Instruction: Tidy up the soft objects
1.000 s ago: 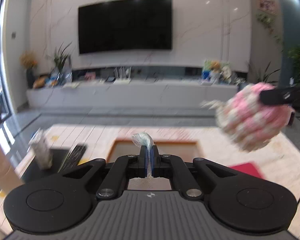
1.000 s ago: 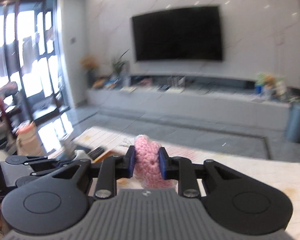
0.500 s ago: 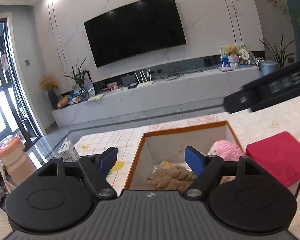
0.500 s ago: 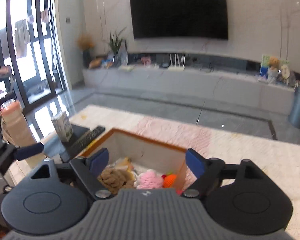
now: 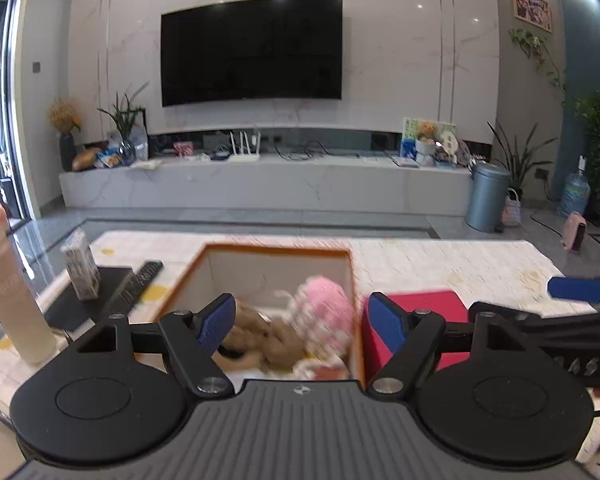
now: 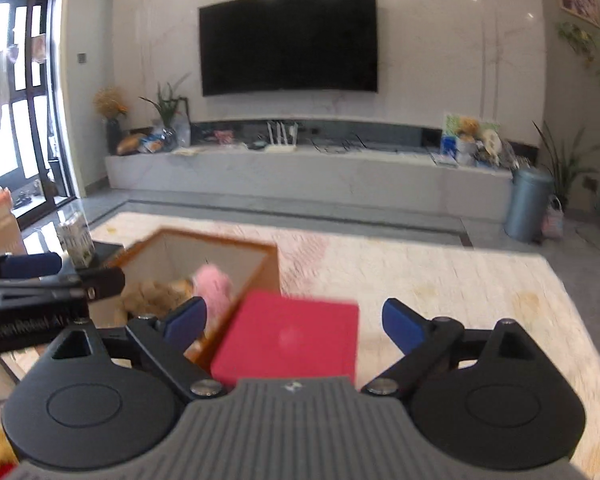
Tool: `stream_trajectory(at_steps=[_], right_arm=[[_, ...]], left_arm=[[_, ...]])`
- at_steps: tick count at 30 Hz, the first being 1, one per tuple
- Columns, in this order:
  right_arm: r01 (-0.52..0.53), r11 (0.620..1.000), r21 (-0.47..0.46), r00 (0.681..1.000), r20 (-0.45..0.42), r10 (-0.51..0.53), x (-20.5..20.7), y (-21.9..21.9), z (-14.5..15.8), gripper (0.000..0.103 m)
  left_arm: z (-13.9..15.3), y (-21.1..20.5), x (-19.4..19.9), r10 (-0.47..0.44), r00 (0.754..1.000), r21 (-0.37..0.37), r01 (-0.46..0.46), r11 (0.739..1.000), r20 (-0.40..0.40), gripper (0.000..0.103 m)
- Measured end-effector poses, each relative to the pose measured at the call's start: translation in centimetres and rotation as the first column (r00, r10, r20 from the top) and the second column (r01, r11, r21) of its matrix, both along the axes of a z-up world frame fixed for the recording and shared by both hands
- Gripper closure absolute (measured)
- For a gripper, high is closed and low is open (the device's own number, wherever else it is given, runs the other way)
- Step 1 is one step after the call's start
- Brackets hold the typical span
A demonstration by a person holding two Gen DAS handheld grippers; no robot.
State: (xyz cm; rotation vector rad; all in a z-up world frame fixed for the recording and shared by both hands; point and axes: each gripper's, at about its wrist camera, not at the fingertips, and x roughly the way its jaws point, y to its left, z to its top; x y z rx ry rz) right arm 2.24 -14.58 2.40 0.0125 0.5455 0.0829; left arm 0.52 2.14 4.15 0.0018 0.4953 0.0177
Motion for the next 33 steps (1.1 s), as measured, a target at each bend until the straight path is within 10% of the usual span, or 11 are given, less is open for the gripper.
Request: stream_trajectory(at_steps=[33], right_arm=[[-0.030, 0.999, -0.010, 0.998, -0.048, 0.030, -3.3, -0.7, -7.5, 0.009]], left_arm=[[-5.9, -2.4, -2.7, -0.068, 0.997, 0.052, 0.066, 0.996, 0.041, 0.015]])
